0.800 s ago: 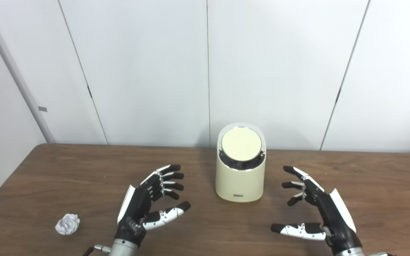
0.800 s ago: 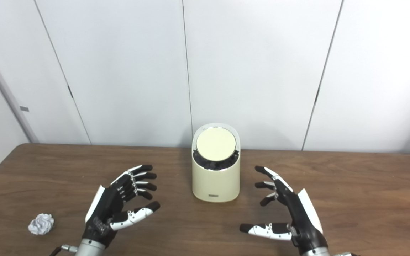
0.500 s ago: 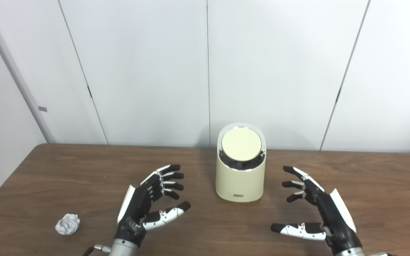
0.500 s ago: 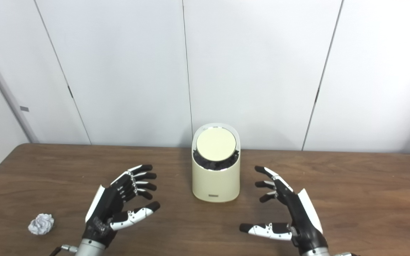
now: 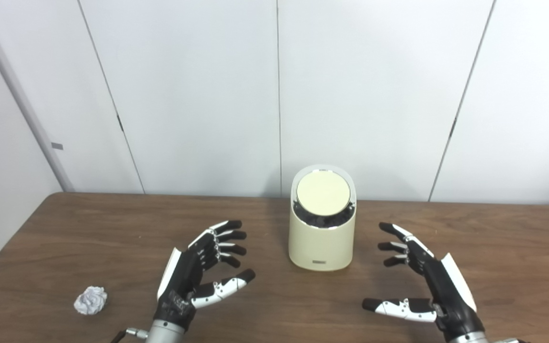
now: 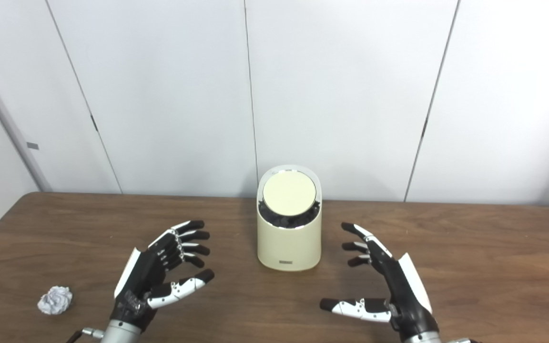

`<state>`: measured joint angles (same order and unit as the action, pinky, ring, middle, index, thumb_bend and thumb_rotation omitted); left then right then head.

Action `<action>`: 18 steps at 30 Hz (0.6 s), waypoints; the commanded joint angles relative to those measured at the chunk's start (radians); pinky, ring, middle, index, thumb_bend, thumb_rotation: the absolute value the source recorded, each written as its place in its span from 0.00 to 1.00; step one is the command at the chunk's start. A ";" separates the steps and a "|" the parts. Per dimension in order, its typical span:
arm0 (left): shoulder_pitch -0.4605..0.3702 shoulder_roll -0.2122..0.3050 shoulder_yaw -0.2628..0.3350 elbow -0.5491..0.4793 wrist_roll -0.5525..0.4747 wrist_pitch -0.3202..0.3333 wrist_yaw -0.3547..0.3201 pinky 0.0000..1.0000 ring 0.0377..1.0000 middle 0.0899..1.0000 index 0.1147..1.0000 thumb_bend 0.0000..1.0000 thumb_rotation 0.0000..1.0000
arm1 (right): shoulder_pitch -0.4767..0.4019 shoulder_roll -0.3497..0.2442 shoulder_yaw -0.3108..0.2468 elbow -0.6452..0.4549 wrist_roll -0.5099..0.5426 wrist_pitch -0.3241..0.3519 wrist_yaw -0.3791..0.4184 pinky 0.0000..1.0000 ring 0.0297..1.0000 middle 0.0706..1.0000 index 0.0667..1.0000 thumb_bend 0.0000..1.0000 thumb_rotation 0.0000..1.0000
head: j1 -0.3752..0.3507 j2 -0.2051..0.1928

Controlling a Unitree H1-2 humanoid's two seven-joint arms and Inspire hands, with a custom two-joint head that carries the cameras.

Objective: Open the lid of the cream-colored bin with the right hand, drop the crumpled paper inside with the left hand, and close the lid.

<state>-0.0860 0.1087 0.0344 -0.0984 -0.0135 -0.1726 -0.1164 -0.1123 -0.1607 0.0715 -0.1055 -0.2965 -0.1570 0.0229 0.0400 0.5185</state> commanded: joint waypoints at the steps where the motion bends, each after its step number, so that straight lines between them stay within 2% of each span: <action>1: -0.034 0.011 0.005 -0.012 -0.004 -0.035 0.008 0.55 0.65 0.74 0.78 0.65 0.06 | -0.030 0.015 -0.010 -0.026 -0.010 -0.011 -0.028 0.64 0.78 0.87 0.82 0.73 0.23 | 0.001 0.001; 6: -0.054 0.033 0.018 -0.030 0.002 -0.009 0.009 0.61 0.70 0.78 0.80 0.67 0.13 | -0.062 0.018 -0.015 -0.027 -0.048 0.038 -0.038 0.67 0.80 0.89 0.86 0.72 0.27 | -0.012 -0.031; 10: -0.074 0.055 0.021 -0.050 -0.006 0.025 -0.001 0.66 0.74 0.80 0.82 0.69 0.14 | -0.096 0.017 -0.018 -0.016 -0.073 0.059 -0.047 0.71 0.82 0.89 0.89 0.74 0.32 | -0.024 -0.046; 14: -0.084 0.071 0.022 -0.060 -0.005 0.032 -0.002 0.65 0.73 0.80 0.83 0.70 0.14 | -0.162 0.024 -0.020 -0.024 -0.107 0.182 -0.034 0.73 0.84 0.89 0.96 0.79 0.42 | -0.045 -0.064; 18: -0.079 0.070 0.028 -0.049 -0.009 0.027 0.002 0.64 0.72 0.79 0.82 0.71 0.15 | -0.228 0.023 -0.012 -0.019 -0.113 0.245 -0.027 0.74 0.87 0.91 0.98 0.83 0.43 | -0.060 -0.075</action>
<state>-0.1388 0.1693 0.0541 -0.1163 -0.0125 -0.1289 -0.1224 -0.2870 -0.1396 0.0588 -0.0964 -0.4053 0.0871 -0.0043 -0.0198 0.4434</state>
